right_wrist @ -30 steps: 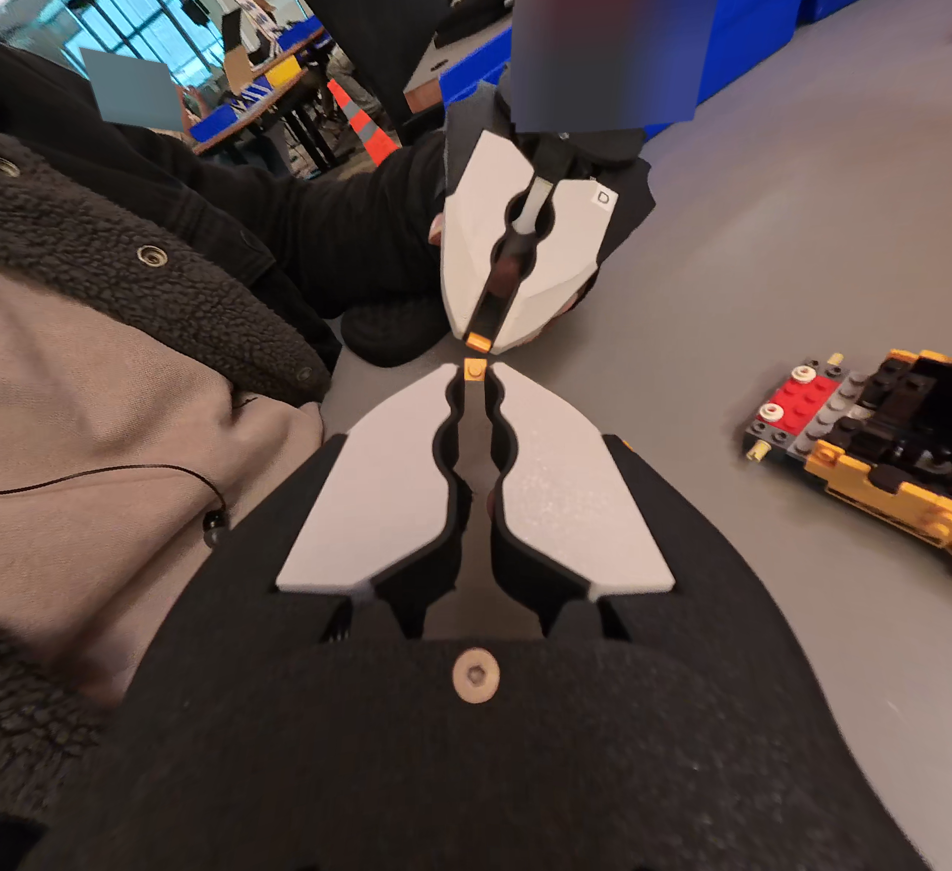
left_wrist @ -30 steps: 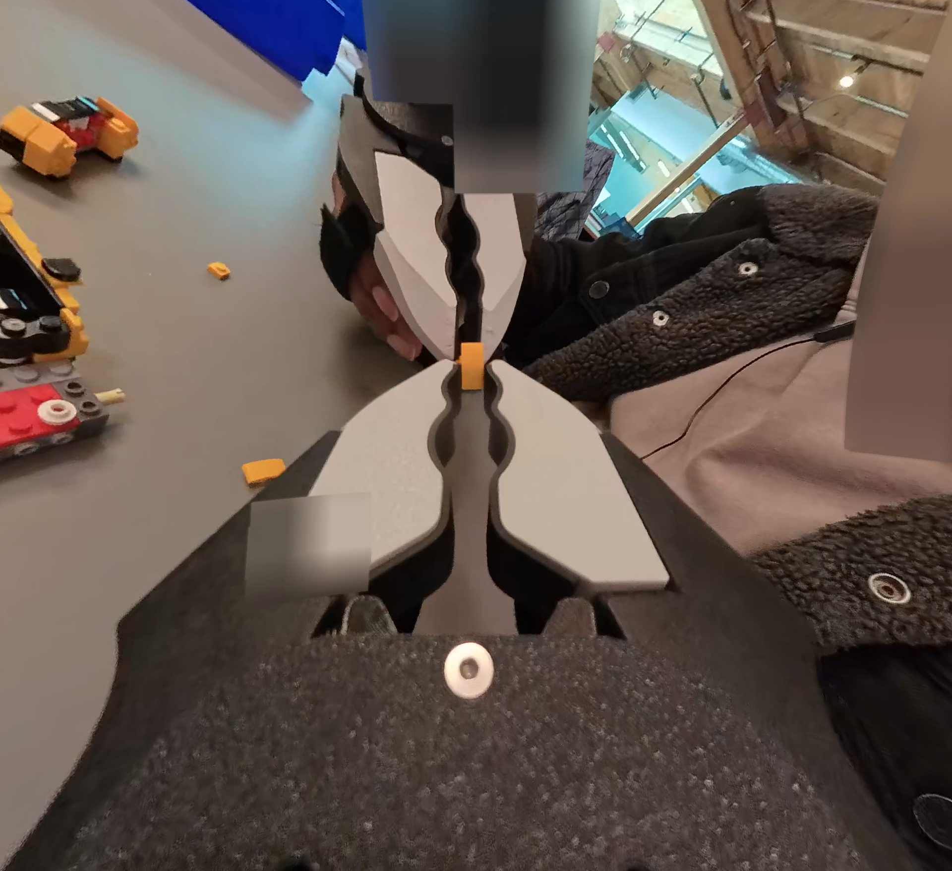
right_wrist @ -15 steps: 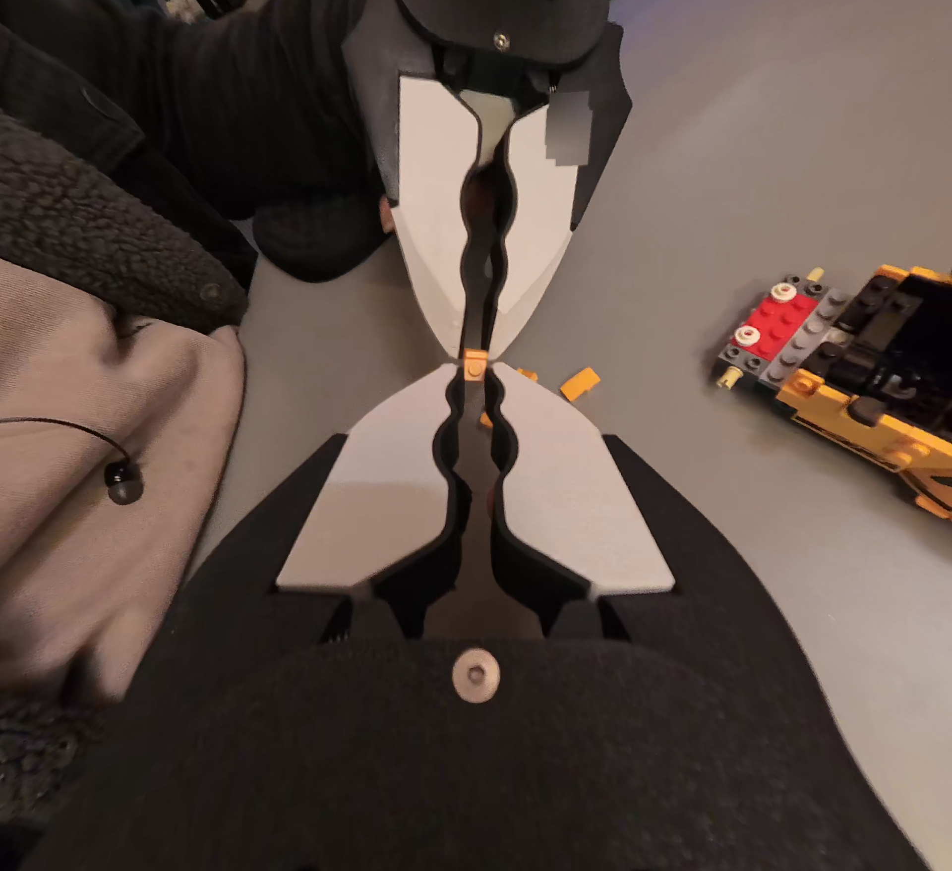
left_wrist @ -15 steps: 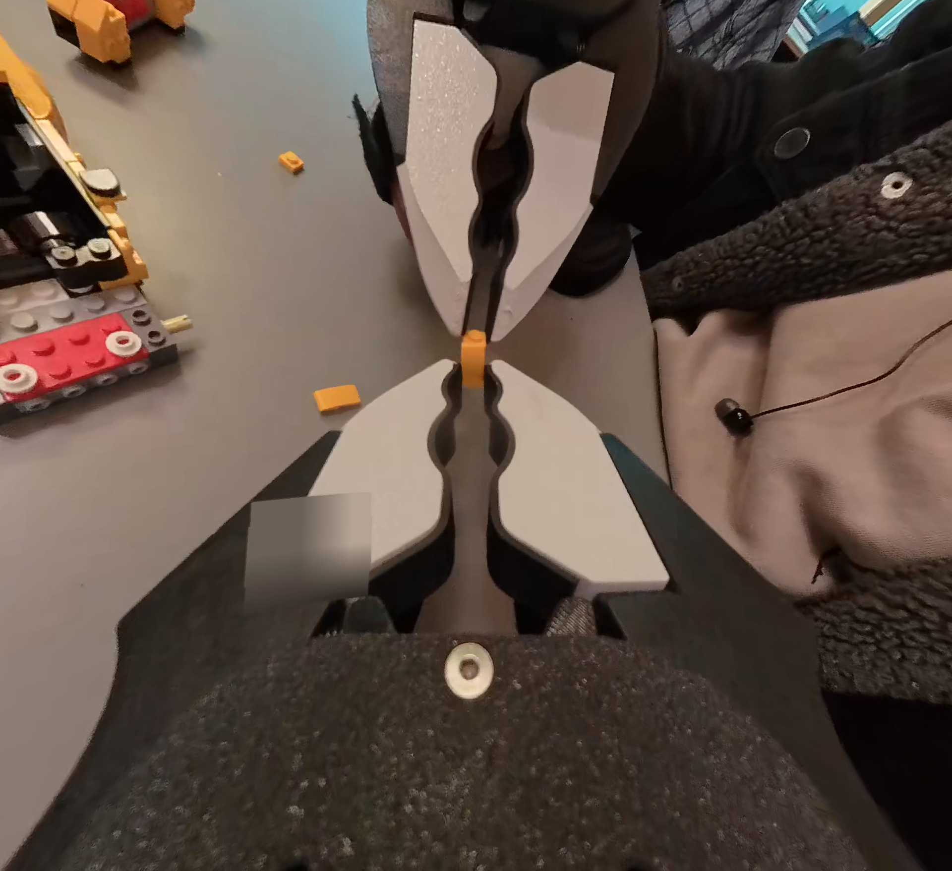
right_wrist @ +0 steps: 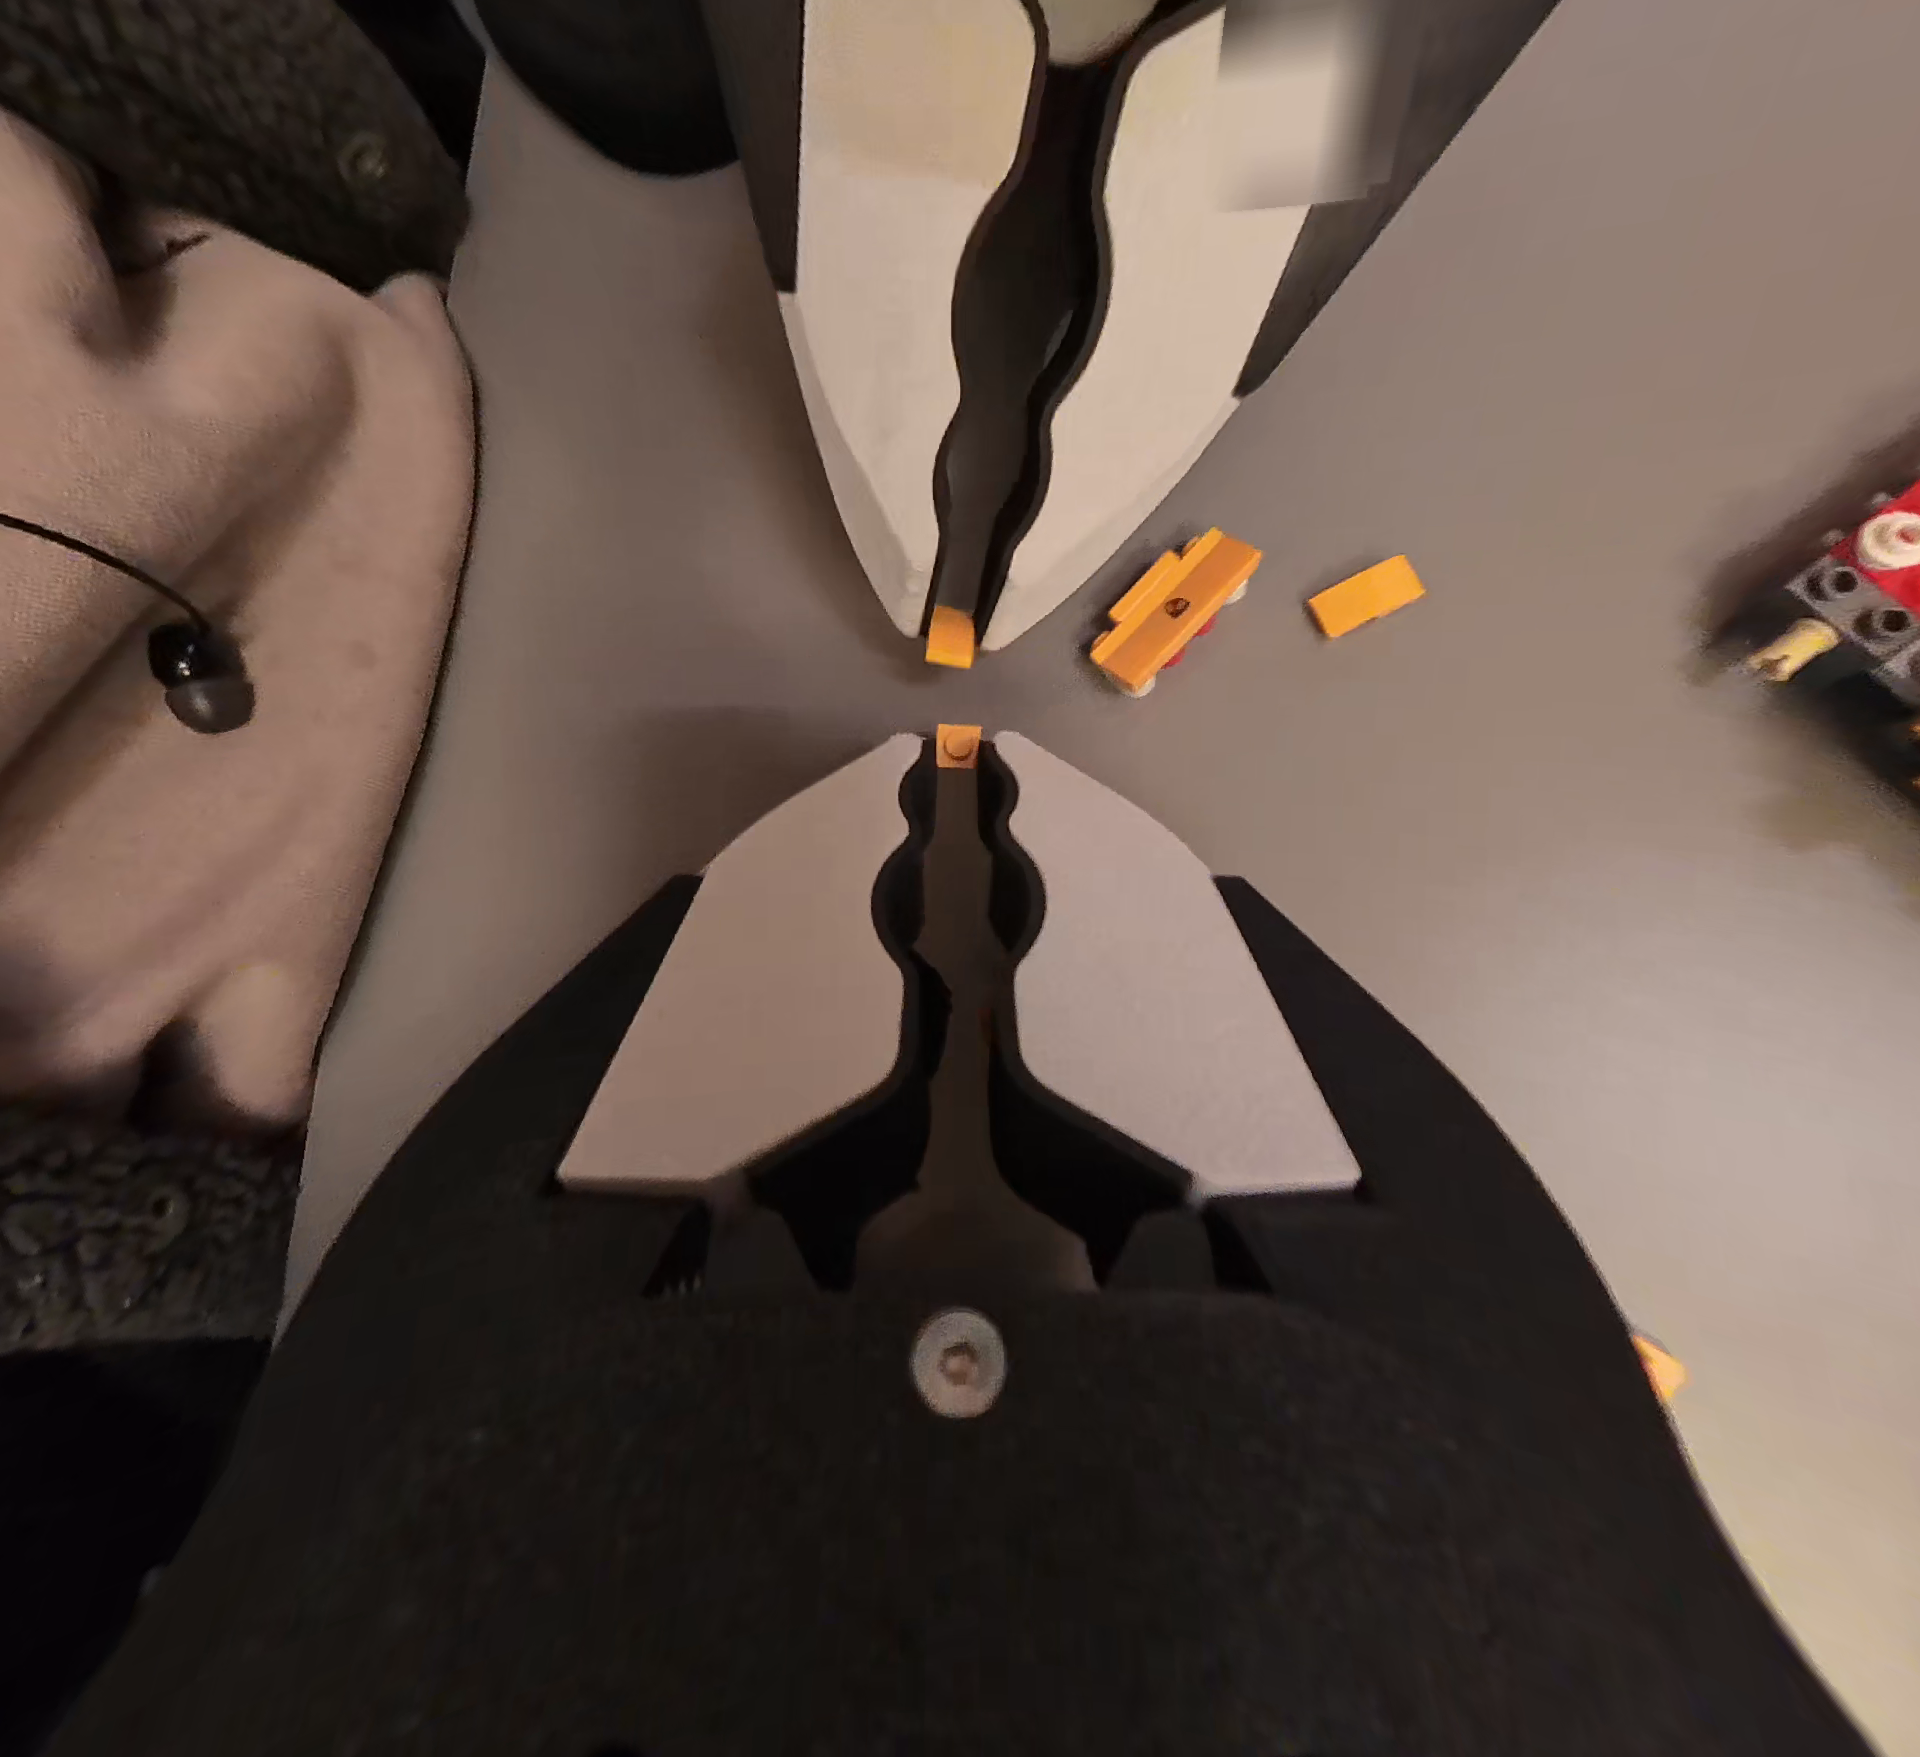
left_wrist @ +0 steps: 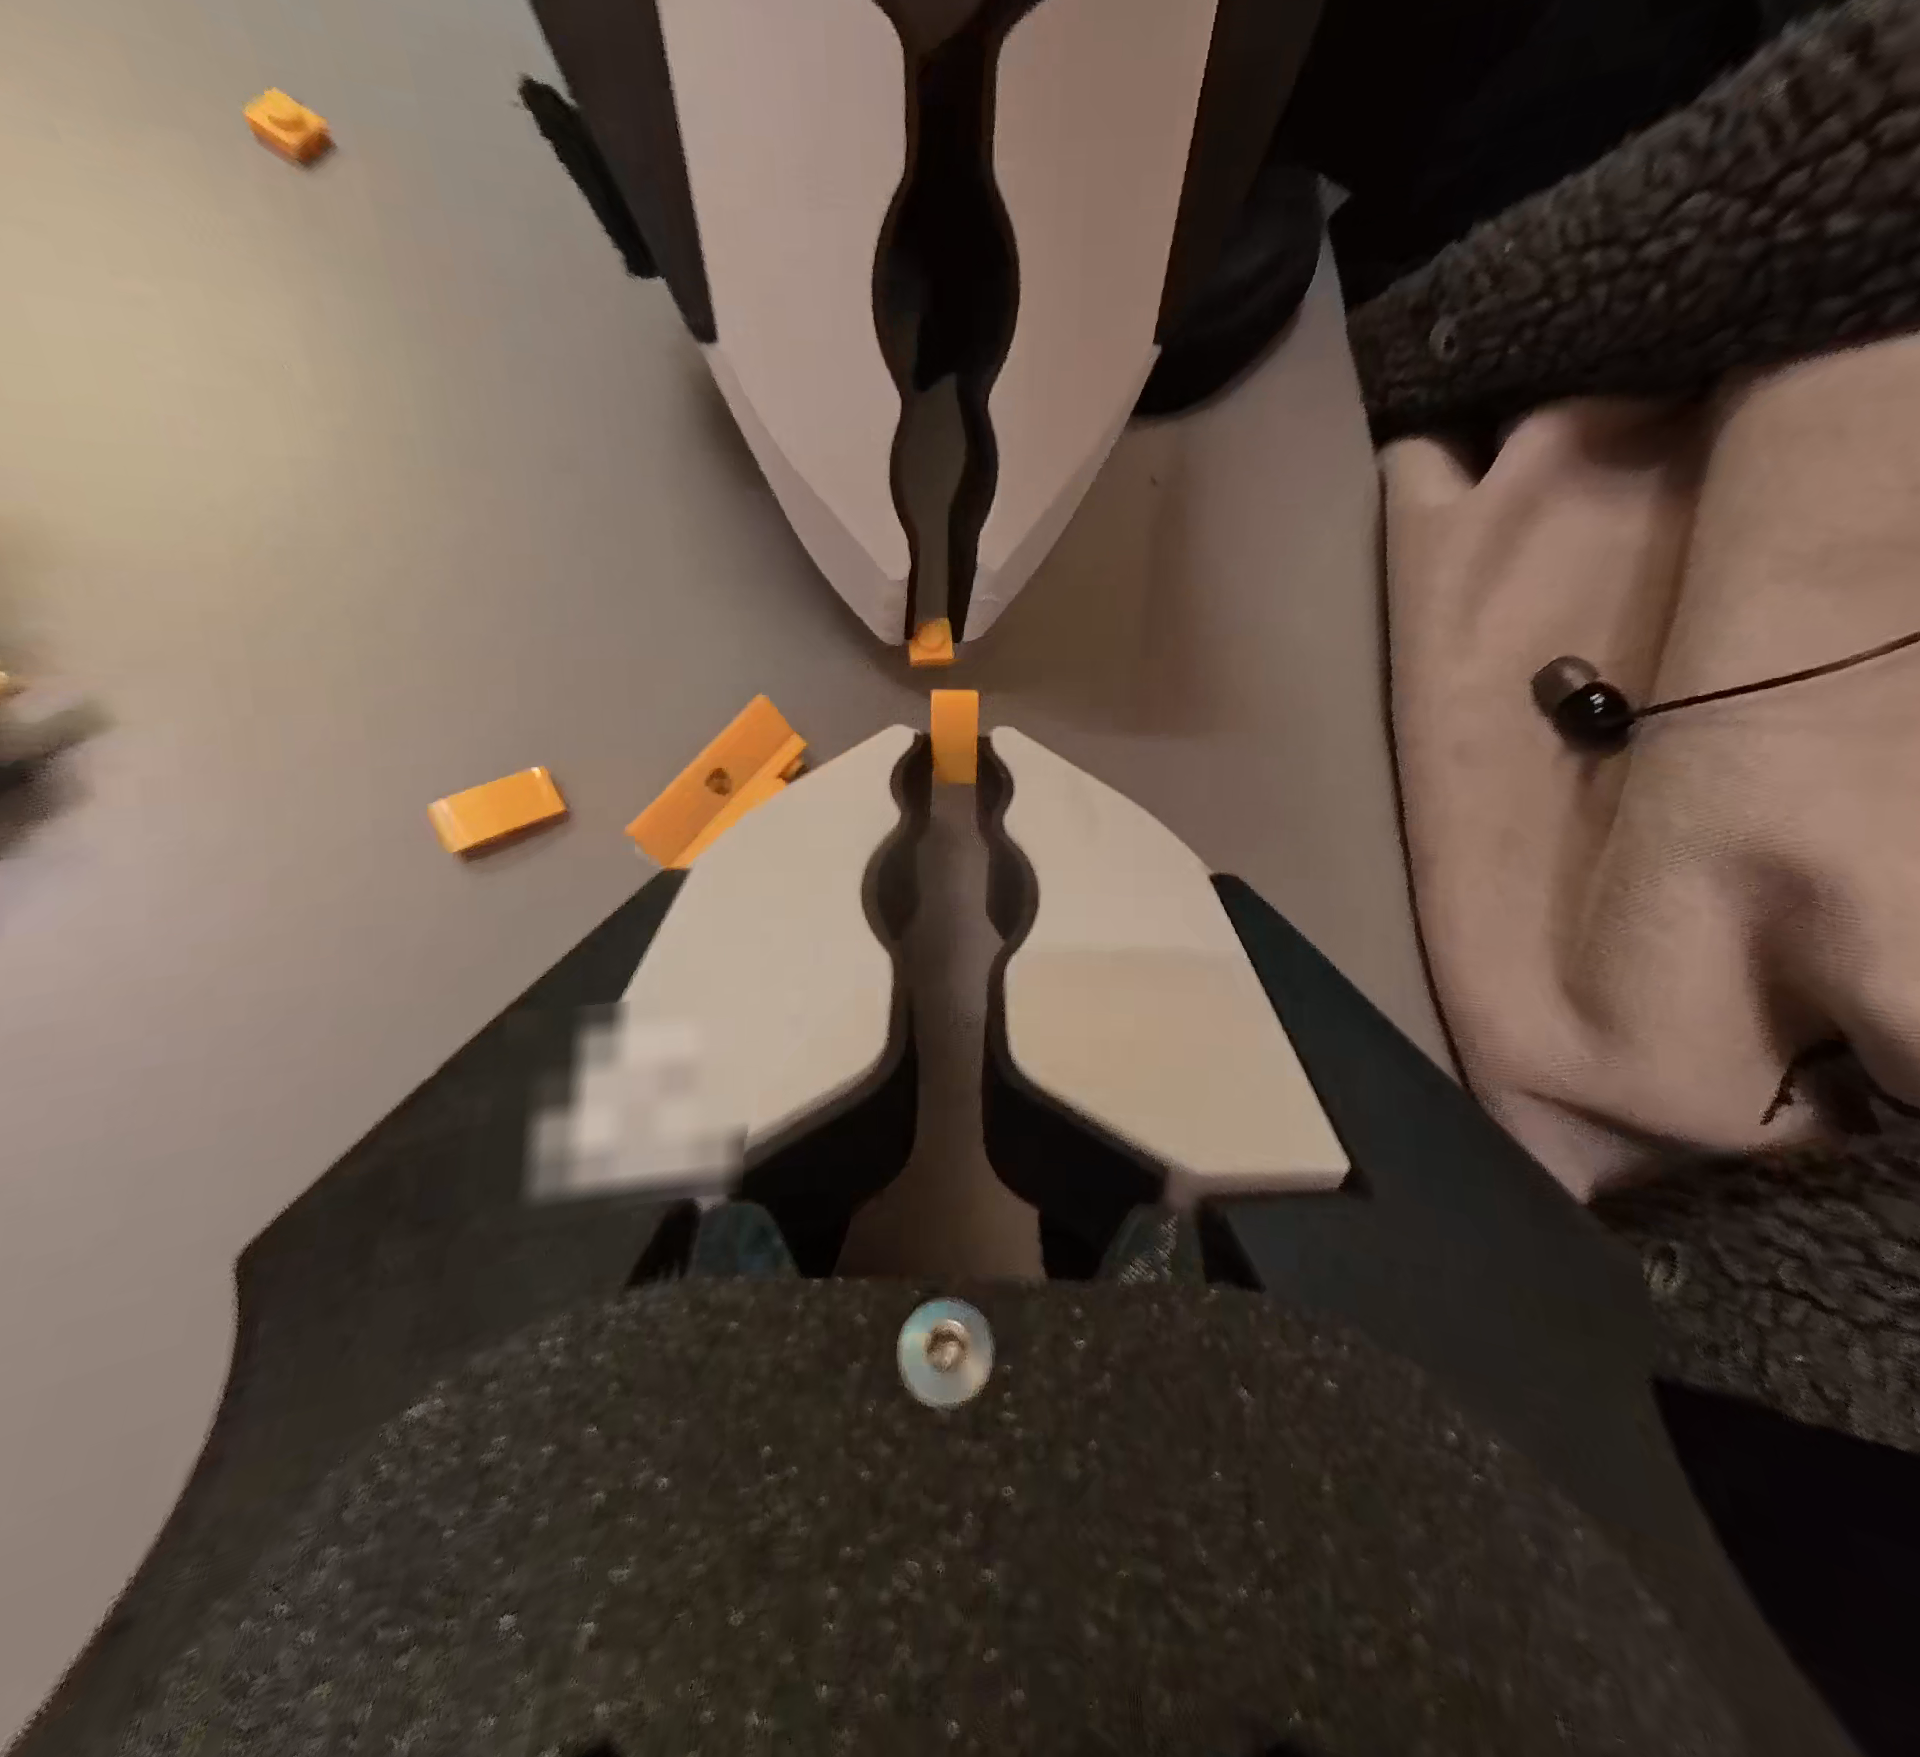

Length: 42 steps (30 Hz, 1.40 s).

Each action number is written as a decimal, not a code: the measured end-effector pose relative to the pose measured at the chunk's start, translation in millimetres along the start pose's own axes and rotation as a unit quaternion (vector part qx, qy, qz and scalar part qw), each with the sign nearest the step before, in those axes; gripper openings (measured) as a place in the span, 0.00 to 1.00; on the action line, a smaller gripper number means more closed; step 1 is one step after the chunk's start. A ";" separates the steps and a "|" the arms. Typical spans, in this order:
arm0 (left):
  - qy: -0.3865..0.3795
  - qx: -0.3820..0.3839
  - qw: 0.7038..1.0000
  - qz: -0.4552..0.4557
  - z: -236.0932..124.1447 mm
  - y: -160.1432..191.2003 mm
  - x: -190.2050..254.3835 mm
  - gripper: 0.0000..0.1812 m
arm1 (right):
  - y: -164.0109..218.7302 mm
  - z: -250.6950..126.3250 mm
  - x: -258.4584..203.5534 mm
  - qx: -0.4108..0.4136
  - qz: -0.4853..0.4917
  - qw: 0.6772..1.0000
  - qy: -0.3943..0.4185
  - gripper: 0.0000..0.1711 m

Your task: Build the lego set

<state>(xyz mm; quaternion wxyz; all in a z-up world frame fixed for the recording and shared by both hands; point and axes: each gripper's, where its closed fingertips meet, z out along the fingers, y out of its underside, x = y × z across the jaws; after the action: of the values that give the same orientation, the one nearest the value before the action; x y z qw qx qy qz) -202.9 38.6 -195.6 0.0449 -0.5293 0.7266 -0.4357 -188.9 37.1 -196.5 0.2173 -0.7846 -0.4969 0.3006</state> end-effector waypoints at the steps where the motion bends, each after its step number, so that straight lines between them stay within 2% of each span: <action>1: -0.006 -0.010 1.000 0.008 2.9 2.5 0.4 0.04 | 0.5 1.1 -0.8 -0.002 -0.002 1.000 -0.001 0.04; 13: -0.036 -0.010 0.998 0.040 4.2 -0.6 0.2 0.09 | -0.1 4.2 -4.2 -0.002 -0.009 1.000 -0.007 0.04; 20: -0.025 0.025 0.999 0.023 -1.0 -11.3 1.9 0.08 | -19.1 -8.1 -2.1 0.055 -0.038 0.998 0.017 0.04; 35: 0.100 0.133 0.982 -0.094 -22.4 -36.0 14.8 0.04 | -39.8 -23.9 -4.9 0.090 -0.162 0.978 0.099 0.04; 38: 0.130 0.174 0.971 -0.101 -34.7 -46.3 18.9 0.04 | -52.8 -34.7 -5.5 0.135 -0.179 0.968 0.115 0.04; 42: 0.208 0.265 0.937 -0.092 -63.6 -69.4 35.0 0.03 | -82.3 -59.9 -14.6 0.246 -0.194 0.941 0.125 0.04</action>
<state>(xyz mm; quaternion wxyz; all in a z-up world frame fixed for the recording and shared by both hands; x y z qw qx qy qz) -200.9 43.4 -95.3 -0.0089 -0.4606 0.5259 -0.7150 -205.9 55.2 -96.7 0.5182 -0.6260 -0.5190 0.2650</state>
